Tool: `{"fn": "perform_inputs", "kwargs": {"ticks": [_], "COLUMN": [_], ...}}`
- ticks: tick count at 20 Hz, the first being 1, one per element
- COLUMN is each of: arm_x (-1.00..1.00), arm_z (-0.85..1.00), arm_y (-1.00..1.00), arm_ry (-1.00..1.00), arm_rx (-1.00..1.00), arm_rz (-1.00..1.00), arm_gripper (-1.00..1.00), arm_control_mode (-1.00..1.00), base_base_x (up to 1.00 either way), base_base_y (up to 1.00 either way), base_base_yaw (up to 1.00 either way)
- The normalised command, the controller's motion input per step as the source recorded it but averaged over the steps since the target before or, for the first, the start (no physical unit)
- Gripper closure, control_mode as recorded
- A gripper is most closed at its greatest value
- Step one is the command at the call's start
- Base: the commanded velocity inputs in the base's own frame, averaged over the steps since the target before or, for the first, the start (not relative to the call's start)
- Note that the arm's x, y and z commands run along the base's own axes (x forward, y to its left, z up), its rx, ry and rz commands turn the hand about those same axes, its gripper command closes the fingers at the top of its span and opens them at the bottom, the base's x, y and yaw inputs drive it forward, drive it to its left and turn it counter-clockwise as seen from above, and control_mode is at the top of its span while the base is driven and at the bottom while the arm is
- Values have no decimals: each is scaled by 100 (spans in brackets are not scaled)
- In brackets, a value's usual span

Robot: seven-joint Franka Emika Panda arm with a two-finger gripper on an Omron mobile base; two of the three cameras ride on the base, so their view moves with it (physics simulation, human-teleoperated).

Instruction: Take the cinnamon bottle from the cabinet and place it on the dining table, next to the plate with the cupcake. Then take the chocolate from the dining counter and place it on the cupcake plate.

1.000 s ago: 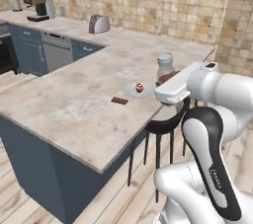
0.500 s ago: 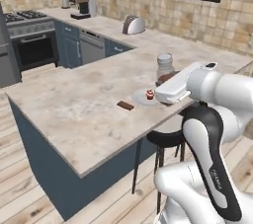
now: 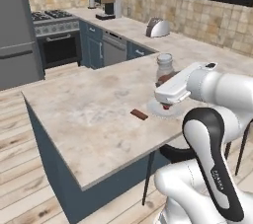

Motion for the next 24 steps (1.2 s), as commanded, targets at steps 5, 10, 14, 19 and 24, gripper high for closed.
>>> {"fn": "perform_inputs", "kwargs": {"ticks": [5,10,14,19,24], "arm_x": [0,0,0,0,0], "arm_z": [0,0,0,0,0], "arm_y": [0,0,0,0,0], "arm_ry": [0,0,0,0,0], "arm_rx": [0,0,0,0,0], "arm_rz": [0,0,0,0,0], "arm_gripper": [100,100,100,100,100], "arm_control_mode": [100,100,100,100,100], "base_base_x": [52,35,48,66,68], "base_base_y": [1,0,-4,-10,-8], "base_base_yaw": [23,31,29,27,31]}}
